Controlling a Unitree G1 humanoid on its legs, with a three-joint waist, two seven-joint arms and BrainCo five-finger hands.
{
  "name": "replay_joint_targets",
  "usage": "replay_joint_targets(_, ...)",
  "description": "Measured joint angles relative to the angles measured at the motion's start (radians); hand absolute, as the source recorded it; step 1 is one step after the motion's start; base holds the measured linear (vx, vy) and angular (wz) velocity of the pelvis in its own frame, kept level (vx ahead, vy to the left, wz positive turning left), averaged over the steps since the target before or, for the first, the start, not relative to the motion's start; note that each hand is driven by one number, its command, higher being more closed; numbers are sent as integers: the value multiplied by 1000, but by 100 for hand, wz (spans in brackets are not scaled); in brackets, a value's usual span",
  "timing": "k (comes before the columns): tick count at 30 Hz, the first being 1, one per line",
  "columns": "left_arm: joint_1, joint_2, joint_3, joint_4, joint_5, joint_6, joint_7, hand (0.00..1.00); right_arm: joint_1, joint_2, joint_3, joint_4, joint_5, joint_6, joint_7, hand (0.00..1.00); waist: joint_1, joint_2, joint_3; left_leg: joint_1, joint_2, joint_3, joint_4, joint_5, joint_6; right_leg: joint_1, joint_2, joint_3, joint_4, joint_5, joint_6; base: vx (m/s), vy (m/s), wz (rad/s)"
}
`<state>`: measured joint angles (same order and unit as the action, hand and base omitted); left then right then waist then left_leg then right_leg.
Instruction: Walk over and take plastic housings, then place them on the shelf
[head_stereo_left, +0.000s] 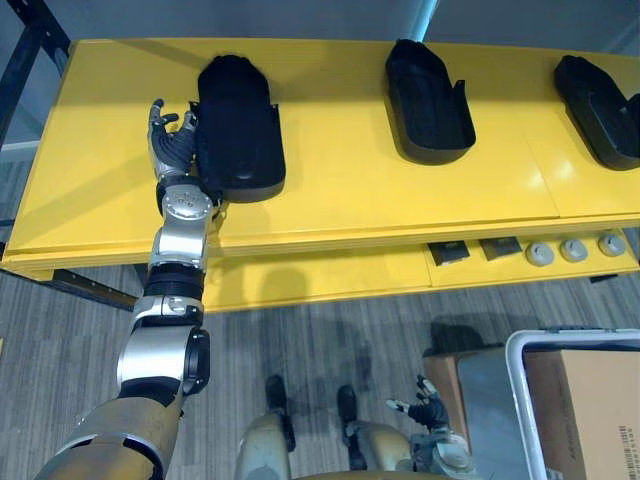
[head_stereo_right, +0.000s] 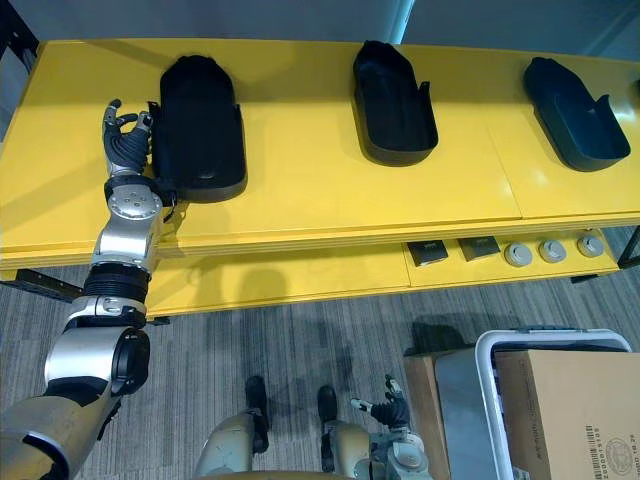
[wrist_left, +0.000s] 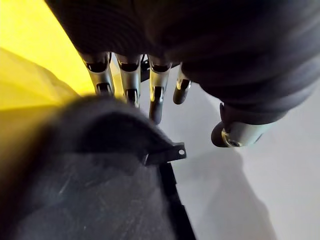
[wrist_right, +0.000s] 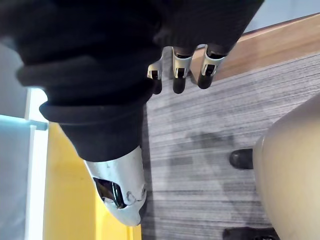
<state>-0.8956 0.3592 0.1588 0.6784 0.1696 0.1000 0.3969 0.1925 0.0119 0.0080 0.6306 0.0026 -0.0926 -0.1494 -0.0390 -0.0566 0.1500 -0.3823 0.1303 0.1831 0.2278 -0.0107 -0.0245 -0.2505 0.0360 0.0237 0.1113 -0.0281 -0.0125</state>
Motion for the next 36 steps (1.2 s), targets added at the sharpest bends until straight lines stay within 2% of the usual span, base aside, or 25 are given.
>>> replay_joint_targets(4,0,0,-1,-30,0,0,22,0,2,0,1,-10,0,-1,0,0,0,2,2,0,1,0,2,0,0,0,0,0,2,0,0,0,0,0)
replay_joint_targets(7,2,1,-23,-196,0,-1,67,0,2,0,2,-31,0,-13,0,0,5,2,24,-1,2,-1,7,-1,0,0,1,-1,6,0,0,-22,-2,1)
replay_joint_targets(8,18,5,-54,-327,1,-7,97,0,2,0,2,-31,0,-15,0,0,8,3,30,-3,2,-4,9,-1,0,0,1,-3,6,0,0,0,0,0)
replay_joint_targets(10,58,7,-84,-457,2,-33,128,0,3,0,2,-31,0,-15,-1,0,11,5,31,-4,1,-5,11,-2,0,1,1,-3,6,-1,1,0,0,0)
replay_joint_targets(12,162,-7,-108,-642,43,-73,171,0,2,0,2,-30,1,-16,-2,0,19,8,33,-3,1,-6,13,-3,-1,2,2,-2,6,-1,1,0,0,0)
replay_joint_targets(15,342,-73,-116,-801,83,-99,183,0,2,0,2,-26,3,-16,-3,0,29,12,36,7,-1,-12,10,-3,-1,15,2,-8,5,-2,1,-6,-5,5)
replay_joint_targets(16,357,-79,-117,-809,85,-101,183,0,2,0,2,-26,3,-16,-3,0,30,12,36,9,-2,-13,10,-3,-1,17,1,-9,5,-3,1,-12,-4,14)
replay_joint_targets(17,478,-120,-130,-865,108,-111,183,100,2,0,2,-21,3,-16,-3,0,32,13,36,25,-6,-17,0,-2,-1,31,-1,-14,5,-7,1,-13,-1,11)
replay_joint_targets(21,704,-170,-189,-955,159,-137,162,100,2,1,2,-13,2,-16,-4,0,55,13,36,38,-9,-17,-12,-6,-6,41,-4,-18,5,-10,3,-34,0,6)
replay_joint_targets(23,827,-190,-208,-964,159,-165,110,100,0,2,2,-13,0,-15,-4,0,62,14,35,46,-10,-17,-17,-6,-7,52,-4,-22,3,-10,3,-31,-3,6)
replay_joint_targets(25,908,-208,-231,-959,158,-170,60,100,0,2,2,-12,-2,-15,-4,0,63,14,34,50,-10,-16,-17,-7,-7,56,-4,-23,2,-10,3,0,0,0)
replay_joint_targets(29,938,-237,-269,-900,158,-176,-7,100,0,1,2,-7,-6,-10,-3,0,79,15,33,52,-9,-15,-18,-7,-6,58,-4,-25,3,-10,4,0,0,0)
replay_joint_targets(34,932,-260,-285,-837,164,-176,-23,100,1,2,2,-7,-8,-10,-3,0,79,13,26,72,-11,-13,-30,-5,-5,71,-7,-26,-2,-11,5,0,0,0)
replay_joint_targets(36,922,-262,-289,-807,185,-176,-23,100,2,1,2,-7,-12,-9,-4,0,78,14,4,77,-15,-6,-48,-5,-7,71,-9,-25,-9,-11,5,0,0,0)
